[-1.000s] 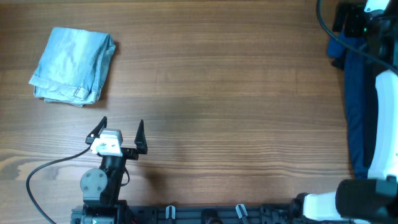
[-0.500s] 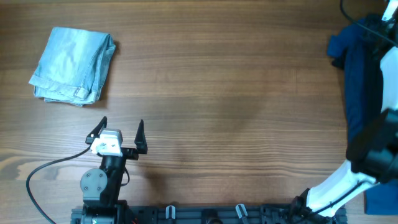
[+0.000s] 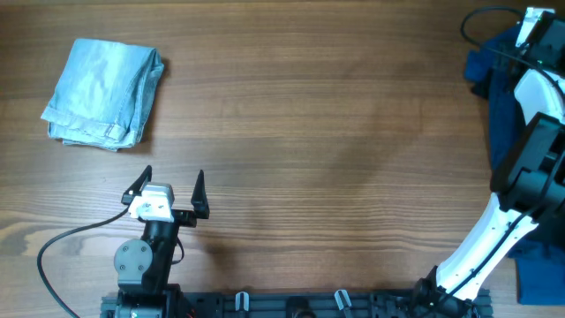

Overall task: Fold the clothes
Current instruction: 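Reach the right gripper to the dark clothing pile at right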

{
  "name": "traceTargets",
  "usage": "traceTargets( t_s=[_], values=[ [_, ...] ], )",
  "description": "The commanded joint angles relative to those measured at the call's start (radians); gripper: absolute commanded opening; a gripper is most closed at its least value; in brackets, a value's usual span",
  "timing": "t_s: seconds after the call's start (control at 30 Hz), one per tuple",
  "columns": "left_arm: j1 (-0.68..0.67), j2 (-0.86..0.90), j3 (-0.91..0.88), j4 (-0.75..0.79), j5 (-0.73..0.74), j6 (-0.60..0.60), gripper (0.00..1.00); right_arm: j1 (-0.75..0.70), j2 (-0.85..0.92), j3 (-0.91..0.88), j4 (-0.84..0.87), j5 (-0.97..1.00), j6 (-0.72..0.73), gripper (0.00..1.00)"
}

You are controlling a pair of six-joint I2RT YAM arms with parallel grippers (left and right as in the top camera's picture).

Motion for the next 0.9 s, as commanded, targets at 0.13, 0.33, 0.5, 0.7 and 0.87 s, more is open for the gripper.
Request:
traceTargets(
  t_s=[0.13, 0.33, 0.5, 0.7, 0.87],
  values=[
    [-0.005, -0.006, -0.007, -0.003, 0.002, 0.016, 1.00, -0.021, 0.051, 0.018, 0.027, 0.022, 0.010, 0.82],
    [-0.005, -0.006, -0.007, -0.003, 0.002, 0.016, 1.00, -0.053, 0.059, 0.018, 0.031, 0.021, 0.035, 0.79],
    [-0.005, -0.006, -0.007, -0.003, 0.002, 0.016, 1.00, -0.072, 0.061, 0.012, 0.031, -0.013, 0.034, 0.79],
    [-0.005, -0.006, -0.007, -0.003, 0.002, 0.016, 1.00, -0.077, 0.071, 0.012, 0.042, -0.013, 0.032, 0.79],
    [-0.005, -0.006, -0.007, -0.003, 0.002, 0.016, 1.00, -0.077, 0.089, 0.011, 0.037, -0.013, 0.031, 0.83]
  ],
)
